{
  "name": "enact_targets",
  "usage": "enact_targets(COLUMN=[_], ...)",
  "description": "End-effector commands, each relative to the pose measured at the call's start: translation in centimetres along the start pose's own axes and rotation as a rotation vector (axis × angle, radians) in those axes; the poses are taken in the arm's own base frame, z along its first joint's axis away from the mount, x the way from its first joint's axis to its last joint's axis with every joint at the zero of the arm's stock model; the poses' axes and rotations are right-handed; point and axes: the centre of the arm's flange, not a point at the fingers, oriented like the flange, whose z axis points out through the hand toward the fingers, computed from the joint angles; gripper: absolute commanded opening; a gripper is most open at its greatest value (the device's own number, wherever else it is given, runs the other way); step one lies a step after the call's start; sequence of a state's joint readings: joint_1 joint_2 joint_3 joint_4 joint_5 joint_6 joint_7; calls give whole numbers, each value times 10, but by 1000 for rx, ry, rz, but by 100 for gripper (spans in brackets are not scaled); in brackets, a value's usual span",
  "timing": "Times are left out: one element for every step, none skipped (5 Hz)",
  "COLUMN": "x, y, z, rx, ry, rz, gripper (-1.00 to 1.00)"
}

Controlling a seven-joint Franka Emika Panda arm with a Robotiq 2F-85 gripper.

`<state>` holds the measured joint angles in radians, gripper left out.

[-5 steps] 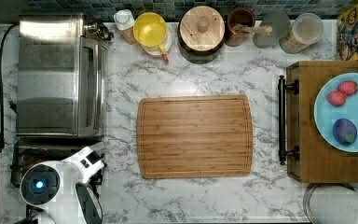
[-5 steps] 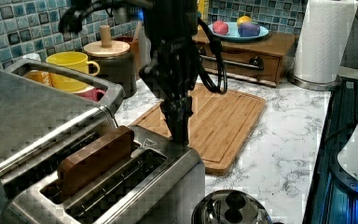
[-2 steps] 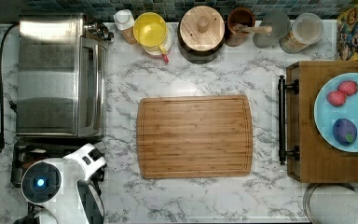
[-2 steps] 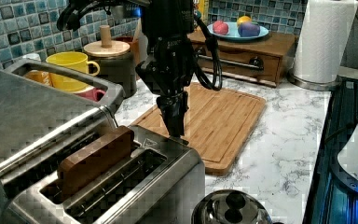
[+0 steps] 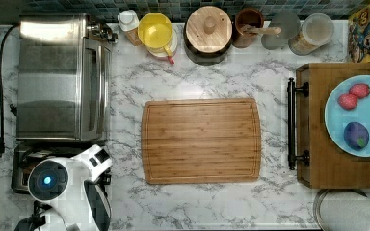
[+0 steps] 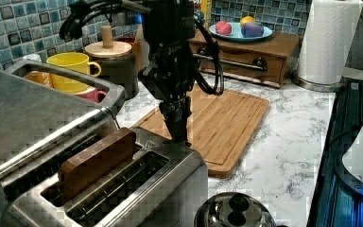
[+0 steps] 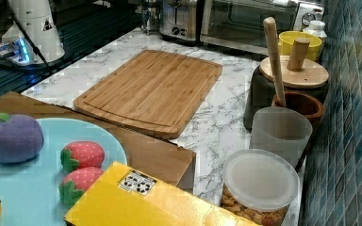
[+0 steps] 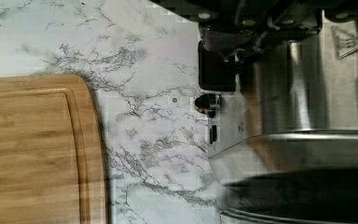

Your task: Turn on the toaster.

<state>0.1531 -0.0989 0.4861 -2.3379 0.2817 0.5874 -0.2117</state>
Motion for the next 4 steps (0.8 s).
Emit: enact_targets(x=[35, 27, 38, 49], y=[19, 32, 53, 75], z=[14, 35, 66, 83], rx=[-2, 7, -29, -20], ry=[-46, -60, -132, -146], rz=[69, 47, 59, 126], gripper=[-100, -100, -100, -100])
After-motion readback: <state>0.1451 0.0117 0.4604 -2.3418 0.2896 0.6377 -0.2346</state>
